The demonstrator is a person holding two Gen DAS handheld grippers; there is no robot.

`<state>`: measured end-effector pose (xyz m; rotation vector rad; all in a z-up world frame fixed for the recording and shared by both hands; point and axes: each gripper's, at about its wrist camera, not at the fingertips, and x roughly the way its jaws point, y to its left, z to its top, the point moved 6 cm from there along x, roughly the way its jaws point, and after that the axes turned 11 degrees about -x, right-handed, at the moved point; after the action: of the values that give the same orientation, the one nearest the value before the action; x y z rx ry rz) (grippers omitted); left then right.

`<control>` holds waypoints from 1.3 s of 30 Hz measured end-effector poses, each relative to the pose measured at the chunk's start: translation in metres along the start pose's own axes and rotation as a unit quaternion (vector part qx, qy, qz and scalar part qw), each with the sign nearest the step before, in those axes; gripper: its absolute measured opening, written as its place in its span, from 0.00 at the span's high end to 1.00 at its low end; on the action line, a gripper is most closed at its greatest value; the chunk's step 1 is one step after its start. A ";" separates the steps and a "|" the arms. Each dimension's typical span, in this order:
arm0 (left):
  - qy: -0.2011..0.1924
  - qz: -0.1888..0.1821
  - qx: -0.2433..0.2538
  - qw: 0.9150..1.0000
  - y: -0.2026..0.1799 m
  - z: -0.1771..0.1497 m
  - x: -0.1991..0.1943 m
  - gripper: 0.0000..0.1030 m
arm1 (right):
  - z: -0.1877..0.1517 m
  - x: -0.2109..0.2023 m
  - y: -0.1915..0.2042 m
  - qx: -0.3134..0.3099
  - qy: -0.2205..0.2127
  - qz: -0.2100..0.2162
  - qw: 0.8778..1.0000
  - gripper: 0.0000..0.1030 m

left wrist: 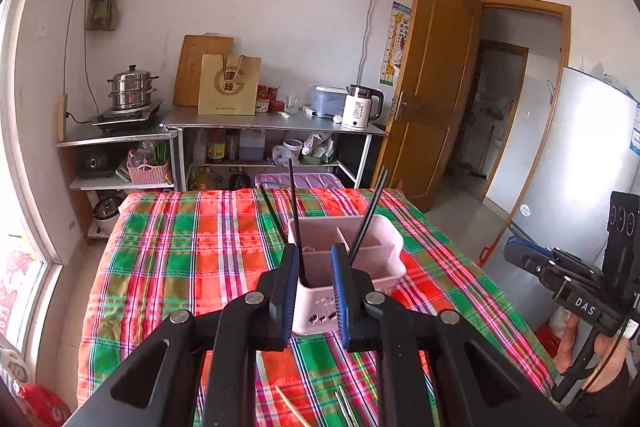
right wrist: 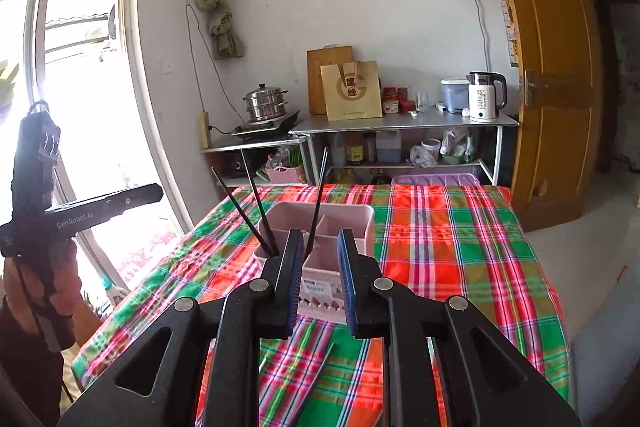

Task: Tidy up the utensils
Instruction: 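Insert both chopsticks into the basket compartments and open both tools, then move both tools back down toward the remaining chopsticks on the cloth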

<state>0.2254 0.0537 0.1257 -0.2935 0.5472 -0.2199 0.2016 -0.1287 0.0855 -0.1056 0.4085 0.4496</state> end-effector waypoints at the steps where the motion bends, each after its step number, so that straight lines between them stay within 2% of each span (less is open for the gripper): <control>1: 0.002 -0.001 0.001 1.000 0.000 -0.009 -0.004 0.85 | -0.006 -0.005 0.000 0.002 0.000 0.001 1.000 0.82; 8: 0.022 -0.011 -0.001 1.000 -0.005 -0.065 -0.016 0.85 | -0.046 -0.028 -0.001 0.016 0.017 -0.002 1.000 0.82; 15: 0.056 -0.013 -0.007 0.998 -0.006 -0.113 -0.013 0.85 | -0.071 -0.040 -0.003 0.030 0.027 -0.002 0.999 0.82; 29: 0.095 -0.024 -0.011 0.995 -0.017 -0.145 0.008 0.85 | -0.107 -0.029 -0.013 0.054 0.063 -0.005 0.997 0.82; 39: 0.152 -0.031 -0.013 0.988 -0.033 -0.164 0.053 0.85 | -0.135 0.003 -0.023 0.067 0.117 -0.012 0.991 0.82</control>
<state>0.1769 -0.0277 -0.0220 -0.3054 0.8439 -0.3205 0.1657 -0.1729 -0.0387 -0.0331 0.6653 0.3870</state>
